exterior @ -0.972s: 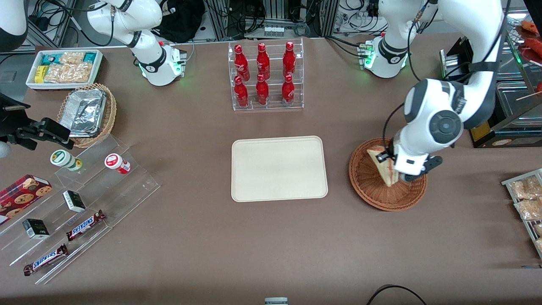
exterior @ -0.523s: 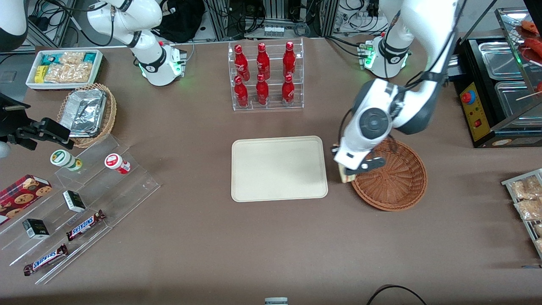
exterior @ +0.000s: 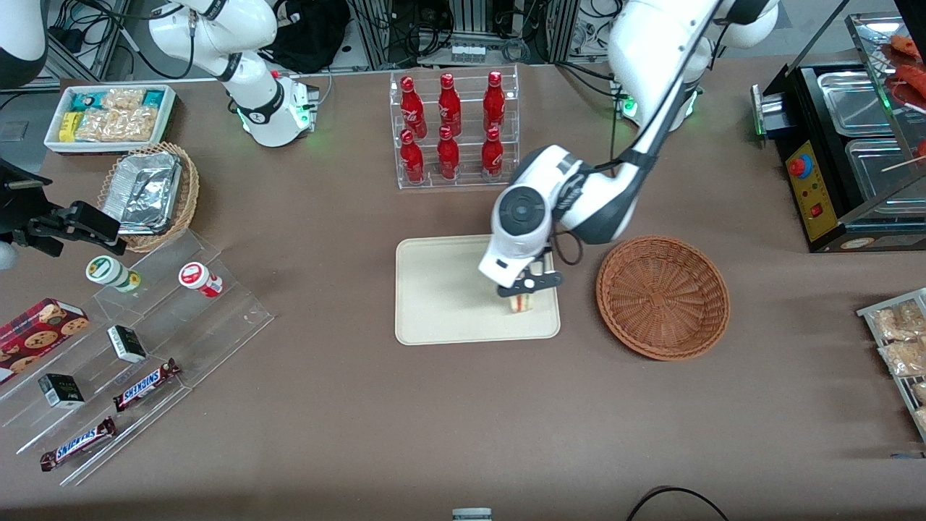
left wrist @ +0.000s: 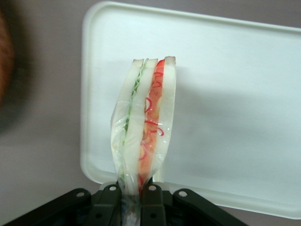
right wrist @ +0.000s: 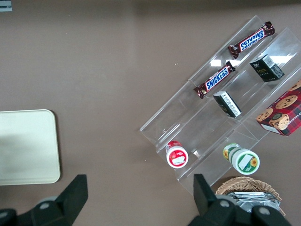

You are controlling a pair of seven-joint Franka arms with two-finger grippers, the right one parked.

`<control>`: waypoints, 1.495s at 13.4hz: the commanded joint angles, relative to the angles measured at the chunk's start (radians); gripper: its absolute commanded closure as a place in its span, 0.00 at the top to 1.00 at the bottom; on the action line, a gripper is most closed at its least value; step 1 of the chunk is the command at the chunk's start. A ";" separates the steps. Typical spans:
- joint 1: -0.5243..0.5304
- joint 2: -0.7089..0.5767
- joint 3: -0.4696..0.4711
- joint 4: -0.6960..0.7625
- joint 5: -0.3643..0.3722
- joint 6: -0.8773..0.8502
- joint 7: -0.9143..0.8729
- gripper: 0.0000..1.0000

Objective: Place sandwich from basket to tray
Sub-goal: 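Lift the sandwich and carry it with the left gripper over the cream tray, then lower the sandwich onto the tray and open the left gripper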

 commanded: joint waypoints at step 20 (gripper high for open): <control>-0.129 0.049 0.023 0.230 0.103 -0.082 -0.206 1.00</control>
